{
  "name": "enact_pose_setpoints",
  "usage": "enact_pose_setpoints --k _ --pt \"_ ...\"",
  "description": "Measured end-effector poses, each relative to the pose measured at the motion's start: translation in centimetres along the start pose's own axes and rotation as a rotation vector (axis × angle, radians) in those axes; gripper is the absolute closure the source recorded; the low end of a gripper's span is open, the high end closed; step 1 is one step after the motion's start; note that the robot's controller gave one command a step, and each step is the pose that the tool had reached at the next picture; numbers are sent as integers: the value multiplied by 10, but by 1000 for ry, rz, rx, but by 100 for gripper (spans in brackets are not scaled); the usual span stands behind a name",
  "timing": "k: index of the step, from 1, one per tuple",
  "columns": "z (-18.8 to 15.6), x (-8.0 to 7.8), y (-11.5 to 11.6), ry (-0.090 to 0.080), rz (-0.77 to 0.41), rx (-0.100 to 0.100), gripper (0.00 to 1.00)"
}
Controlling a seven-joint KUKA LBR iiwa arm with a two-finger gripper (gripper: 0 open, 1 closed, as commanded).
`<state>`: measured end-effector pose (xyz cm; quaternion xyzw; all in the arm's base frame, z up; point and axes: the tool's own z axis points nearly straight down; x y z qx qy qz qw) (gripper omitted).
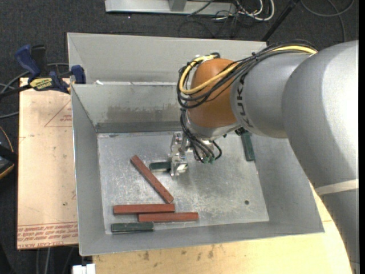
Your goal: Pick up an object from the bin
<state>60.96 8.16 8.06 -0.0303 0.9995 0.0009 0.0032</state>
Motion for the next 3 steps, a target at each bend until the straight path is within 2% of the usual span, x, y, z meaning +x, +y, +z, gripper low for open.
enact_pose_setpoints --k 1,2,3 --pt "1 1 1 -1 -1 0 0" --pt "-1 -1 1 -7 -1 -1 100" --pt "-1 -1 1 -7 -1 -1 100"
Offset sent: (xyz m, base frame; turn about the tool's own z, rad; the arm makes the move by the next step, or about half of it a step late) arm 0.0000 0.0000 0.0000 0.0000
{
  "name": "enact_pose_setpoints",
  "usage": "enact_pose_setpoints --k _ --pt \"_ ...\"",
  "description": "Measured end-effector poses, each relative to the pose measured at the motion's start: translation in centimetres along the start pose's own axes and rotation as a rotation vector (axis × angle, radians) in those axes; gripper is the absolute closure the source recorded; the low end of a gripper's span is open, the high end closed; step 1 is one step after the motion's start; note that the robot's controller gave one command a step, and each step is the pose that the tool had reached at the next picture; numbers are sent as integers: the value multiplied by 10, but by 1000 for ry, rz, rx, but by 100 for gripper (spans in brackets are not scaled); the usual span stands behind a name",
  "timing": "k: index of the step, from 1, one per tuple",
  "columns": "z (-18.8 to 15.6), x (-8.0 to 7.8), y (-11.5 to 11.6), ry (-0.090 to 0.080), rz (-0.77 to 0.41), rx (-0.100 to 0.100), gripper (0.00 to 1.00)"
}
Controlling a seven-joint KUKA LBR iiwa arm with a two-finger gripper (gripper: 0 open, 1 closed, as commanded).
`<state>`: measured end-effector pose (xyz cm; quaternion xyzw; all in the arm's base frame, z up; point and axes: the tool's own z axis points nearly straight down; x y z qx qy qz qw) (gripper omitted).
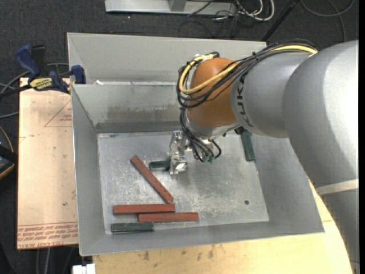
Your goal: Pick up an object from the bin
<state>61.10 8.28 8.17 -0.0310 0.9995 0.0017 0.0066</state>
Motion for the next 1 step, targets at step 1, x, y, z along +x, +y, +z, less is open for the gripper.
enact_pose_setpoints --k 1 --pt "-138 14 2 9 68 2 100"
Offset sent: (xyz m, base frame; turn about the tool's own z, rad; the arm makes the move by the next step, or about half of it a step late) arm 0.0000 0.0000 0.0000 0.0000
